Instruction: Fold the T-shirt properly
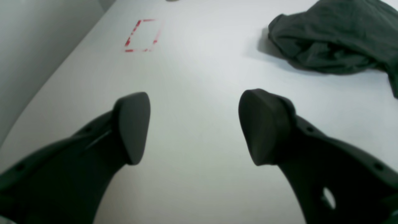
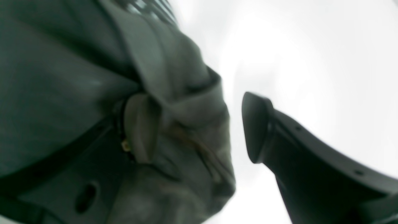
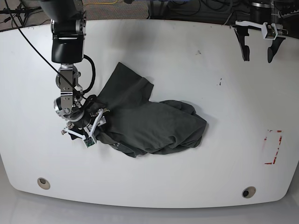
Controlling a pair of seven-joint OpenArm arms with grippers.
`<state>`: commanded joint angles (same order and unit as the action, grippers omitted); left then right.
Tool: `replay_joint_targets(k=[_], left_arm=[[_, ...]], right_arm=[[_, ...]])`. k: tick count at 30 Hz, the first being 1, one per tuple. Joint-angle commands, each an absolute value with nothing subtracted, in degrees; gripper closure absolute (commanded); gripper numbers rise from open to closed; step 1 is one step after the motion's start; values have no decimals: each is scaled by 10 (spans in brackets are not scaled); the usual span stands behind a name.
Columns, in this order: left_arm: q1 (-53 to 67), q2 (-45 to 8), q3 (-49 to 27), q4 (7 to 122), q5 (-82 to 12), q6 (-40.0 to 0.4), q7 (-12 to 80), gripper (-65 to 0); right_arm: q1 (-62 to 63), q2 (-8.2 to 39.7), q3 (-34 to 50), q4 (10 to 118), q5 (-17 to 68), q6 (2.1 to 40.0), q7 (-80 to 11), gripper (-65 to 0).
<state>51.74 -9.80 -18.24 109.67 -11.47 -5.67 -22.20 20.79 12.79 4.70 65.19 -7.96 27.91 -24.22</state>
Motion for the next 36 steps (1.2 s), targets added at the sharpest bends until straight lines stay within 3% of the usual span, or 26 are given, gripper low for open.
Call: replay_joint_targets(k=[5,7,13,19,29,36], left_arm=[[517,-98,-182,1097,-115,-57,-222,-447],[517,-98,-182,1097,-115,-57,-222,-447],[514,-98,-182,1097,-114,-57,-222,-447],[513,-98,-181,1096,-114,-57,-220,-447],[425,-95,-173,1097,-116,-60,-61,-451],[319,-94,-120,1095,-117,-94,65,-453]], right_arm=[[209,128,72,629,-80,279,-222,-390],[209,128,75,628,-80,279,-217,-355],[209,128,78,627,-80,281,-215,-133],[204,127,78,651,-80,283,-231,-2],[145,106,75,847,-79,281,-335,0],[114,101,73,975,-79,284,-400,0]])
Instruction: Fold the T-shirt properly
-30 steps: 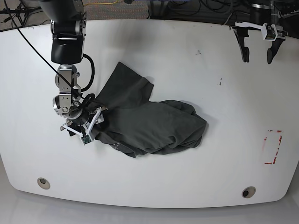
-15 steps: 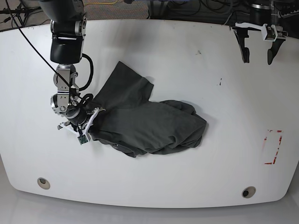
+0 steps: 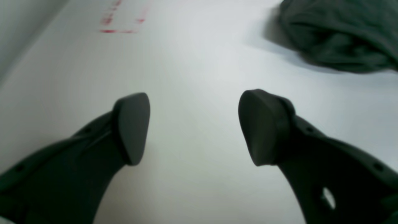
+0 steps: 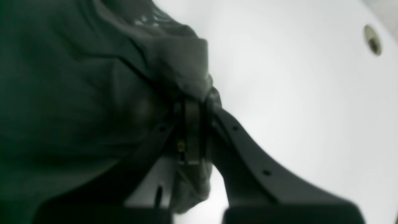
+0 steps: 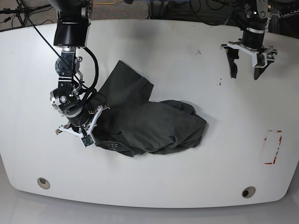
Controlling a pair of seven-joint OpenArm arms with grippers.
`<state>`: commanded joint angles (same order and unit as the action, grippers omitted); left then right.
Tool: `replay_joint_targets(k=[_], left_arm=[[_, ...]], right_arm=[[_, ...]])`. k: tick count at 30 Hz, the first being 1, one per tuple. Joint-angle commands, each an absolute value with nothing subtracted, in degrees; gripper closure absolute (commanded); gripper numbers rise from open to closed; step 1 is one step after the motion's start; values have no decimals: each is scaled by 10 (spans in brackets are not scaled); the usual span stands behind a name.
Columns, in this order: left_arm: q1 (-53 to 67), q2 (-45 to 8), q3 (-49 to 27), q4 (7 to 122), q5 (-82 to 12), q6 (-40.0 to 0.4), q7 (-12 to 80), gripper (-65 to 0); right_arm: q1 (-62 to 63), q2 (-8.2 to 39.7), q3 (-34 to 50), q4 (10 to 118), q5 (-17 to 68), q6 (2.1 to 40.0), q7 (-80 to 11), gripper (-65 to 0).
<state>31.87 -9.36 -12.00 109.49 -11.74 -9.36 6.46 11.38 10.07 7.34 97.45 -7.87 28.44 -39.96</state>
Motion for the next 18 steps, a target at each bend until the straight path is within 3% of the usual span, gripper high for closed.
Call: replay_joint_targets(k=[10,18], left_arm=[[231,-68,-68,1091,-115,-97,152,-453],[224,-69,-28,1091,-115,-97,159,-453]], right_arm=[[121,101,20,1110,-79,285,-445,0],[176,102,4,1157,-80,285,-450,0]])
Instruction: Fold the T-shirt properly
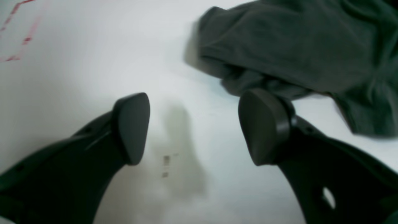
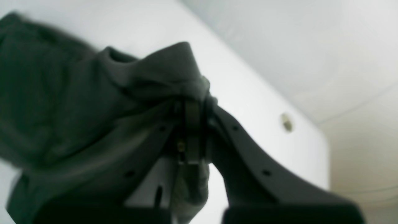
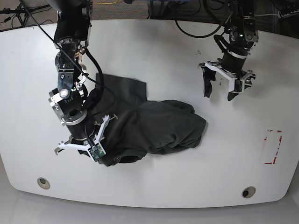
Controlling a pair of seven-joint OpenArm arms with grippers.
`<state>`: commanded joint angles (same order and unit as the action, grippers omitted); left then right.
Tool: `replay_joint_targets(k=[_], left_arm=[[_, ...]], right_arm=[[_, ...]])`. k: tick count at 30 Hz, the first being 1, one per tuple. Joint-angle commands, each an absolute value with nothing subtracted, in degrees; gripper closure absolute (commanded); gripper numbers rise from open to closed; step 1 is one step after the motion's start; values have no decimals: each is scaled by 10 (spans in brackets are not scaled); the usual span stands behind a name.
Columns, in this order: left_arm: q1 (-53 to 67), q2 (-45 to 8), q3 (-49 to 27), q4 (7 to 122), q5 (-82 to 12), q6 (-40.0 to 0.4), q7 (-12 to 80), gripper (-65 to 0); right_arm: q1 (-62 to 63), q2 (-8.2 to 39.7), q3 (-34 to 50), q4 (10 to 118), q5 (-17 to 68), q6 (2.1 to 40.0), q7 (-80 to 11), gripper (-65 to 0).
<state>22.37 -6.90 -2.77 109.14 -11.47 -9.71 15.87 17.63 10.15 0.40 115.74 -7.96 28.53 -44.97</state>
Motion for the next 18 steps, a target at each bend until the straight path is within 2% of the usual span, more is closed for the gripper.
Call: replay_joint_targets(k=[10,18], left_arm=[[249,-69,-25,1086,-115,-98,159,-453],[240,-67,-23,1029,-117,-99,154,-453]], right_arm=[[284,120,-58,1171,-80,285,-451,0],[392,119,-110,1170,-80,285,-451,0]])
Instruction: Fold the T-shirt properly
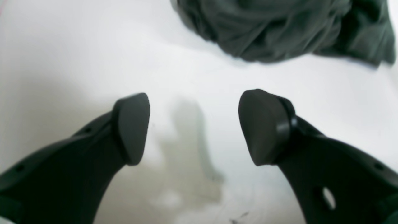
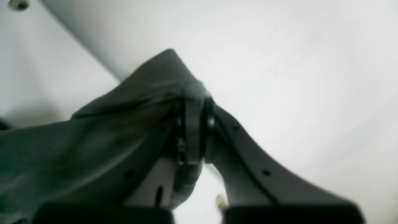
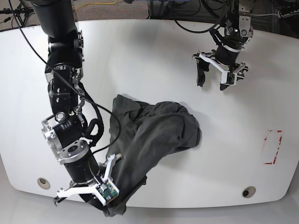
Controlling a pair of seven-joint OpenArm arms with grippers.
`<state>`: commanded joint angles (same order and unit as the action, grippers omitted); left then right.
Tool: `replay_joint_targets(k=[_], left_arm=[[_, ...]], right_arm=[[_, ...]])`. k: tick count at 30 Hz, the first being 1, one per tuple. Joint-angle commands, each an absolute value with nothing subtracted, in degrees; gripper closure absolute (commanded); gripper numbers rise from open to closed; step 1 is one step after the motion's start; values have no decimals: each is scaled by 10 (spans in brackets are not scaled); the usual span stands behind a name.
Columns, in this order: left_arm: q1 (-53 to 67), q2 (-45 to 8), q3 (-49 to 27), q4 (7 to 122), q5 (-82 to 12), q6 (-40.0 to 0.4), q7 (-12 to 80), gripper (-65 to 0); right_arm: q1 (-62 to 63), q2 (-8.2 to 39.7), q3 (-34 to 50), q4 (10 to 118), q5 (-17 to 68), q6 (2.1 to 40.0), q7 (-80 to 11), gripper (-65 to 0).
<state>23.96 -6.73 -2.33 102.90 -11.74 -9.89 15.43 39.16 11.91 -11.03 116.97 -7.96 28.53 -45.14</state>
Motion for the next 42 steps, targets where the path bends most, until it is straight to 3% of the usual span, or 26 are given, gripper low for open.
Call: replay_joint_targets(k=[8,19,42], left_arm=[[217,-66,-5,1011,-117,-99,154,-453],[138,-66,-5,975,-115,-96,156,-453],[22,-65,61,876,-115,-95,157,-453]], right_arm=[[488,100,-167,1169,-80,285,-473,0],[596,70,-169,1156,-79,285,-475,0],[660,49,-170,1149,-79,285,-475,0]])
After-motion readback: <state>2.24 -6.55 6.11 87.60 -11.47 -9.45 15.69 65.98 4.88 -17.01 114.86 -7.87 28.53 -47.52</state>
